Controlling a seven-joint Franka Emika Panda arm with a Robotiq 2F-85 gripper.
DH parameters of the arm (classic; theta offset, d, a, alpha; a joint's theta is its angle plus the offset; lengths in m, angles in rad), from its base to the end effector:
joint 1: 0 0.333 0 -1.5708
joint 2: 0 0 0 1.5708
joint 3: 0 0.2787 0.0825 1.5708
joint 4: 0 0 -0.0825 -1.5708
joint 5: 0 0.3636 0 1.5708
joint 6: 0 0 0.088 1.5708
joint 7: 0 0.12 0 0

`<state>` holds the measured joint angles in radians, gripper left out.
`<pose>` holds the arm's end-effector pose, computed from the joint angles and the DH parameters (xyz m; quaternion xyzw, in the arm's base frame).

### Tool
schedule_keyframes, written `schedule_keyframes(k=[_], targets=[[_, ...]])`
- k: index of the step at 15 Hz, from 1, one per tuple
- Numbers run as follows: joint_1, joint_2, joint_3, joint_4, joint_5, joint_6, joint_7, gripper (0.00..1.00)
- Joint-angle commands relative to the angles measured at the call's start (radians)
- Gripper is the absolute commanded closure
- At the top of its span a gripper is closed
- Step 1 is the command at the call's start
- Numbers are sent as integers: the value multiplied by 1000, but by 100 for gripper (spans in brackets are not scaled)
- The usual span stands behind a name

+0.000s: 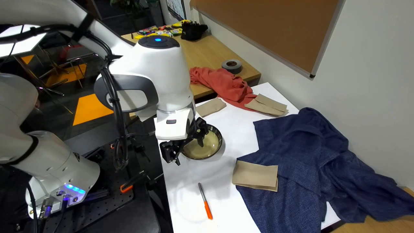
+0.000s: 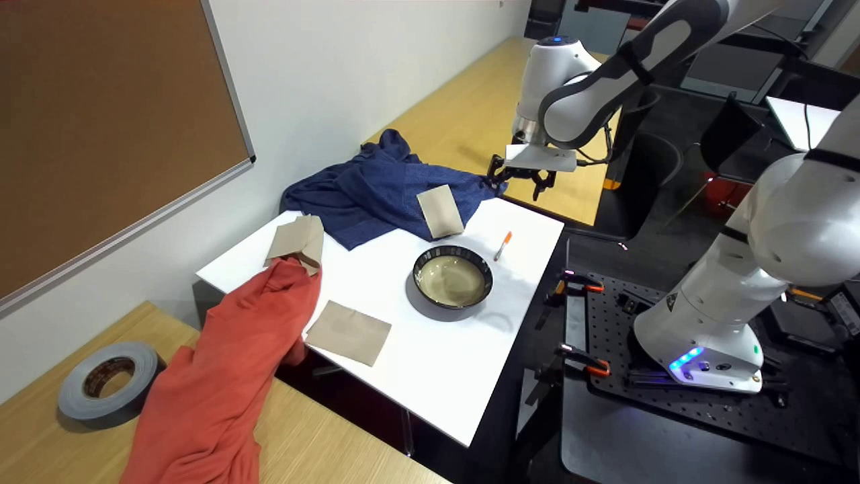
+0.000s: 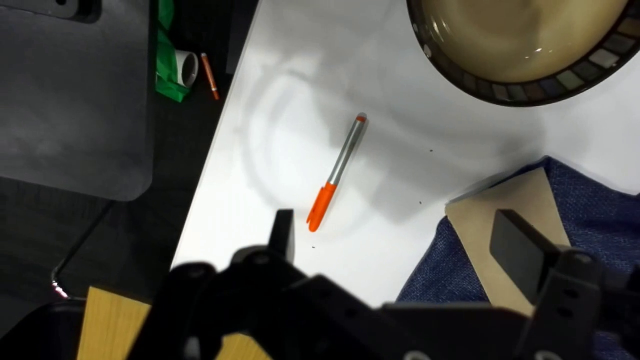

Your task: Put the pen in the bowl then remove the pen and put it on the table

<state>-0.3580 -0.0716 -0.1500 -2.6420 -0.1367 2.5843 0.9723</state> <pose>0.3664 -0.2009 0.2365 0.7758 -0.6302 0.0138 0.0288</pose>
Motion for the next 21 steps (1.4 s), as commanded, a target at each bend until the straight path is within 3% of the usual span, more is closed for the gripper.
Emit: schedule_keyframes(k=[1,4,9,14,21], targets=[[19,29,-36,24,-1,2,4,0],[14,89,-71,57,30,5,-18,0],[23,201,-111,93,199,33,-190,0],[28,325,-111,122,348,148,-324,0],[50,481,-110,173,464,247,-355,0]])
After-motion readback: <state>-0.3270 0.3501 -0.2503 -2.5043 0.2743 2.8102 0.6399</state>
